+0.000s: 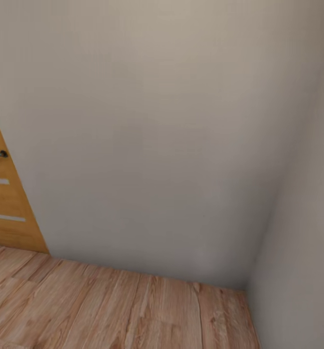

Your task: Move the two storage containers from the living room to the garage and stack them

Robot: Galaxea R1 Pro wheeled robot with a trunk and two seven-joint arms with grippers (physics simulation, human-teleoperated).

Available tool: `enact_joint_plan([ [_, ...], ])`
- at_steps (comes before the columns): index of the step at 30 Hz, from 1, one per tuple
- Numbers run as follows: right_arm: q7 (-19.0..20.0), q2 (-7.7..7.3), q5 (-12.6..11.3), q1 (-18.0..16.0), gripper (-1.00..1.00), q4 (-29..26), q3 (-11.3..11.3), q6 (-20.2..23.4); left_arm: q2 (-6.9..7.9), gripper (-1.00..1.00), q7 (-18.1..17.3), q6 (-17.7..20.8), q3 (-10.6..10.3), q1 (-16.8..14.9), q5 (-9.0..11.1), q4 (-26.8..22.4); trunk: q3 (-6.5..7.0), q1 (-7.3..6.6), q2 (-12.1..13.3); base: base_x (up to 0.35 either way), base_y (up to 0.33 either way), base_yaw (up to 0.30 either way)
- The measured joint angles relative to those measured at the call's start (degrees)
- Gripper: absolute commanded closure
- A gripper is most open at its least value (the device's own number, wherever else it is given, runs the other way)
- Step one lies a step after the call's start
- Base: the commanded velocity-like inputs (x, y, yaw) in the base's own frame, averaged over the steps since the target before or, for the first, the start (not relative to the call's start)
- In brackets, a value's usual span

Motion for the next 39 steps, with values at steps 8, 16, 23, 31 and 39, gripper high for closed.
enact_joint_plan([
  [8, 0.0, 0.01, -0.01, 0.0, -1.0, 0.0, 0.0, 0.0, 0.0, -1.0, 0.0, -0.05, 0.0, -0.03, 0.01, 0.0, 0.0, 0.02, 0.0, 0.025, 0.0, 0.266],
  [16, 0.0, 0.01, -0.02, 0.0, -1.0, 0.0, 0.0, 0.0, 0.0, -1.0, 0.06, -0.11, 0.0, -0.02, 0.02, 0.0, 0.0, 0.02, 0.0, 0.001, 0.0, 0.27],
  [23, 0.0, 0.06, 0.0, 0.0, -1.0, 0.0, 0.0, 0.0, 0.0, -1.0, 0.08, -0.06, 0.0, 0.0, 0.02, 0.0, 0.0, 0.02, 0.0, 0.0, 0.0, 0.27],
  [31, -0.19, -0.07, -0.14, 0.0, -1.0, 0.0, -0.21, -0.18, 0.0, -1.0, 0.08, -0.06, 0.0, 0.0, 0.01, 0.0, 0.0, 0.02, 0.0, 0.0, 0.0, 0.27],
  [39, -0.26, 0.11, -0.15, 0.0, -1.0, 0.0, -0.27, -0.42, 0.0, -1.0, 0.08, -0.06, 0.0, 0.0, 0.02, 0.0, 0.0, 0.02, 0.0, 0.0, 0.0, 0.278],
])
